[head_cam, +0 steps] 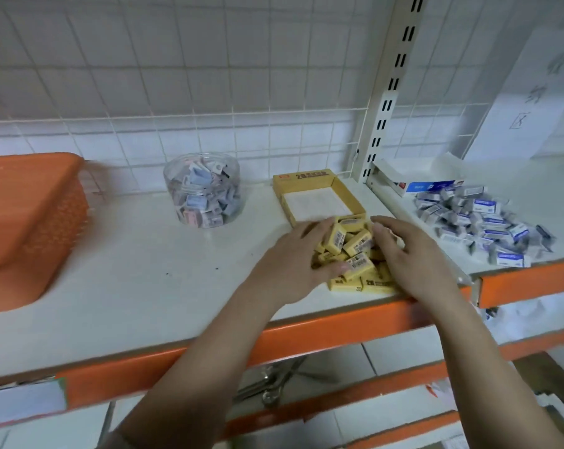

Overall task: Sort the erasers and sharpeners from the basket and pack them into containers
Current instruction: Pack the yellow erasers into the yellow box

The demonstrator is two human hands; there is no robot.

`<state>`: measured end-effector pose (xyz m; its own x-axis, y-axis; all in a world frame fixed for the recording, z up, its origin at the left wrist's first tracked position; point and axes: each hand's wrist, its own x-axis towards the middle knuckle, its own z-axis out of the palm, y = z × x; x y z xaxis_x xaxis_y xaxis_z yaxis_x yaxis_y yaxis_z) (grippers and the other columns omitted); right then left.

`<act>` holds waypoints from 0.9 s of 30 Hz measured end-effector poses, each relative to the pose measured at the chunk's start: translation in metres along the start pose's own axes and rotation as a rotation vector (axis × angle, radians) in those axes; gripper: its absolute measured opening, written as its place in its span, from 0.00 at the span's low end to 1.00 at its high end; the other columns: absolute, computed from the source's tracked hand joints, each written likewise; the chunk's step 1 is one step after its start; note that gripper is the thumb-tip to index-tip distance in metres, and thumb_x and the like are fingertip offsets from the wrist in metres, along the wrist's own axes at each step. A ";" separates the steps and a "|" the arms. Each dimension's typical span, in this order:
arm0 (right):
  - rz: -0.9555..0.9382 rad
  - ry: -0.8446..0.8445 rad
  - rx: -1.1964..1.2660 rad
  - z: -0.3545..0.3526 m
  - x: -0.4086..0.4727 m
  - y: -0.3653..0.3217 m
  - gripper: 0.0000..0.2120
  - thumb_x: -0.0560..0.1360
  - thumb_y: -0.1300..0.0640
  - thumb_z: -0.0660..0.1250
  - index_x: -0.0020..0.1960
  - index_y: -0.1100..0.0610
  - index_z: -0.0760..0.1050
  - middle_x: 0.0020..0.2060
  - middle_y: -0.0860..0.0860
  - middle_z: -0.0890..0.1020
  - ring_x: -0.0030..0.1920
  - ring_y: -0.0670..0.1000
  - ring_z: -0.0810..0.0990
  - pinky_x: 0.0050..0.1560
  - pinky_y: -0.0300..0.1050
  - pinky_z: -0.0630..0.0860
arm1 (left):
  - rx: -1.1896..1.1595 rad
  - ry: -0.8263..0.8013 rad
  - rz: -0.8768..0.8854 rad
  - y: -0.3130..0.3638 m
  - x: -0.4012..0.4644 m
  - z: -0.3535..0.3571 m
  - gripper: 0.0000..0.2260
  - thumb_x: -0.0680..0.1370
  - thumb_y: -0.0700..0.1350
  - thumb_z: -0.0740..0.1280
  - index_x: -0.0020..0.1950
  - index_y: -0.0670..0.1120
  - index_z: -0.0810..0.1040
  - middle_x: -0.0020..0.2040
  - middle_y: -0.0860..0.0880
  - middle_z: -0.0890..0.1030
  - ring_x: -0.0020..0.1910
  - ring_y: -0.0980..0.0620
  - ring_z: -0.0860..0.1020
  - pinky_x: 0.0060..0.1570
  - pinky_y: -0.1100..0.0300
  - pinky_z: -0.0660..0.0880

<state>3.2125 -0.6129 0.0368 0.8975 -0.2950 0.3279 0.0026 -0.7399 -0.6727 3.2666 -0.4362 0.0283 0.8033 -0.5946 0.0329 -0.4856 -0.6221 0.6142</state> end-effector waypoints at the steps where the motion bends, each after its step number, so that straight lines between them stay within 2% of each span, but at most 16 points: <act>1: 0.024 -0.070 0.024 -0.006 0.002 0.006 0.13 0.80 0.52 0.59 0.59 0.53 0.78 0.47 0.43 0.79 0.44 0.38 0.71 0.41 0.25 0.65 | -0.007 0.016 -0.022 0.006 0.002 0.007 0.34 0.74 0.65 0.62 0.75 0.62 0.49 0.75 0.58 0.53 0.73 0.51 0.56 0.70 0.48 0.60; 3: 0.029 -0.200 0.013 -0.020 0.007 0.019 0.14 0.81 0.51 0.57 0.62 0.50 0.76 0.51 0.48 0.81 0.45 0.43 0.73 0.41 0.29 0.66 | -0.025 0.084 -0.070 0.020 0.008 0.020 0.34 0.72 0.68 0.61 0.73 0.67 0.49 0.76 0.57 0.51 0.74 0.51 0.54 0.70 0.45 0.58; 5: 0.010 -0.337 -0.018 -0.032 0.012 0.030 0.15 0.81 0.52 0.58 0.67 0.48 0.71 0.52 0.51 0.80 0.46 0.47 0.75 0.40 0.24 0.67 | 0.031 0.172 -0.110 0.033 0.013 0.032 0.31 0.71 0.67 0.62 0.71 0.67 0.54 0.75 0.56 0.55 0.72 0.48 0.58 0.68 0.44 0.61; 8: -0.042 -0.502 -0.043 -0.045 0.018 0.039 0.22 0.78 0.52 0.63 0.72 0.45 0.64 0.51 0.42 0.74 0.50 0.42 0.73 0.41 0.19 0.66 | 0.075 0.292 -0.158 0.040 0.017 0.040 0.29 0.70 0.59 0.68 0.69 0.63 0.63 0.70 0.57 0.62 0.65 0.47 0.67 0.62 0.46 0.68; 11: -0.101 -0.495 -0.036 -0.046 0.022 0.039 0.24 0.77 0.52 0.66 0.71 0.44 0.66 0.52 0.39 0.73 0.54 0.40 0.73 0.42 0.18 0.64 | -0.040 0.404 -0.152 0.035 0.011 0.039 0.25 0.69 0.53 0.71 0.65 0.60 0.71 0.66 0.58 0.68 0.59 0.53 0.74 0.56 0.50 0.73; 13: -0.119 -0.478 -0.028 -0.041 0.025 0.039 0.24 0.76 0.51 0.67 0.70 0.45 0.67 0.58 0.41 0.76 0.60 0.43 0.74 0.50 0.24 0.66 | -0.015 0.445 -0.152 0.029 0.006 0.037 0.24 0.68 0.50 0.72 0.64 0.56 0.73 0.65 0.57 0.70 0.58 0.53 0.75 0.55 0.53 0.74; 14: -0.136 -0.474 -0.030 -0.037 0.025 0.039 0.23 0.76 0.50 0.67 0.70 0.44 0.68 0.61 0.43 0.76 0.62 0.44 0.74 0.54 0.29 0.68 | 0.019 0.438 -0.157 0.026 0.004 0.036 0.26 0.67 0.49 0.73 0.64 0.55 0.73 0.65 0.56 0.70 0.58 0.53 0.74 0.55 0.53 0.74; 15: -0.154 -0.471 -0.028 -0.033 0.025 0.038 0.23 0.76 0.49 0.67 0.70 0.44 0.68 0.63 0.44 0.76 0.61 0.44 0.74 0.54 0.30 0.68 | 0.046 0.424 -0.163 0.022 0.002 0.034 0.27 0.66 0.48 0.74 0.64 0.54 0.73 0.66 0.56 0.69 0.59 0.52 0.74 0.55 0.53 0.74; 17: -0.160 -0.478 -0.018 -0.028 0.026 0.035 0.23 0.76 0.49 0.67 0.70 0.44 0.68 0.63 0.44 0.76 0.58 0.41 0.73 0.45 0.21 0.65 | 0.065 0.410 -0.162 0.015 -0.002 0.030 0.27 0.65 0.48 0.74 0.64 0.54 0.73 0.66 0.56 0.69 0.60 0.52 0.73 0.56 0.53 0.73; 18: -0.161 -0.487 -0.016 -0.026 0.027 0.035 0.23 0.76 0.49 0.67 0.70 0.44 0.68 0.63 0.44 0.76 0.58 0.41 0.73 0.44 0.21 0.65 | 0.073 0.409 -0.150 0.011 -0.003 0.028 0.26 0.65 0.50 0.72 0.64 0.55 0.73 0.66 0.56 0.70 0.60 0.51 0.73 0.56 0.53 0.73; 19: -0.160 -0.504 -0.014 -0.024 0.029 0.035 0.23 0.76 0.48 0.67 0.69 0.44 0.68 0.64 0.44 0.75 0.60 0.43 0.73 0.48 0.24 0.66 | 0.094 0.406 -0.135 0.008 -0.005 0.026 0.26 0.65 0.53 0.69 0.64 0.56 0.73 0.65 0.56 0.70 0.60 0.51 0.73 0.57 0.52 0.73; 21: -0.134 -0.545 -0.005 -0.024 0.034 0.037 0.23 0.75 0.45 0.67 0.69 0.43 0.69 0.65 0.44 0.75 0.63 0.45 0.74 0.62 0.38 0.69 | 0.124 0.372 -0.107 0.000 -0.007 0.022 0.28 0.64 0.59 0.62 0.64 0.58 0.72 0.65 0.57 0.71 0.61 0.50 0.72 0.60 0.51 0.71; 22: -0.117 -0.557 -0.006 -0.025 0.037 0.036 0.22 0.75 0.44 0.66 0.68 0.43 0.70 0.65 0.45 0.76 0.62 0.46 0.75 0.64 0.45 0.70 | 0.097 0.342 -0.084 -0.004 -0.008 0.018 0.28 0.65 0.61 0.63 0.65 0.58 0.72 0.65 0.57 0.71 0.62 0.51 0.72 0.62 0.51 0.70; 23: -0.104 -0.553 -0.011 -0.027 0.041 0.035 0.20 0.75 0.43 0.65 0.67 0.43 0.72 0.63 0.46 0.77 0.61 0.45 0.76 0.64 0.46 0.71 | 0.038 0.302 -0.051 -0.008 -0.009 0.014 0.28 0.67 0.61 0.66 0.66 0.56 0.72 0.65 0.57 0.71 0.63 0.53 0.71 0.63 0.53 0.69; 25: -0.088 -0.501 -0.041 -0.028 0.052 0.031 0.18 0.77 0.44 0.63 0.65 0.47 0.74 0.61 0.47 0.79 0.60 0.46 0.77 0.61 0.41 0.69 | -0.144 0.190 -0.020 -0.012 -0.011 0.000 0.27 0.69 0.58 0.72 0.66 0.53 0.72 0.65 0.56 0.72 0.63 0.58 0.71 0.62 0.61 0.69; 27: -0.102 -0.431 -0.093 -0.023 0.067 0.024 0.17 0.78 0.46 0.62 0.65 0.49 0.74 0.61 0.48 0.78 0.61 0.47 0.75 0.58 0.39 0.67 | -0.354 0.049 -0.055 -0.014 -0.011 -0.018 0.24 0.69 0.49 0.72 0.65 0.51 0.73 0.63 0.57 0.73 0.60 0.64 0.73 0.55 0.70 0.71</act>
<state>3.2626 -0.6645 0.0586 0.9964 0.0469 0.0702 0.0791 -0.8089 -0.5827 3.2705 -0.4115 0.0331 0.8446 -0.5347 0.0252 -0.2988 -0.4320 0.8509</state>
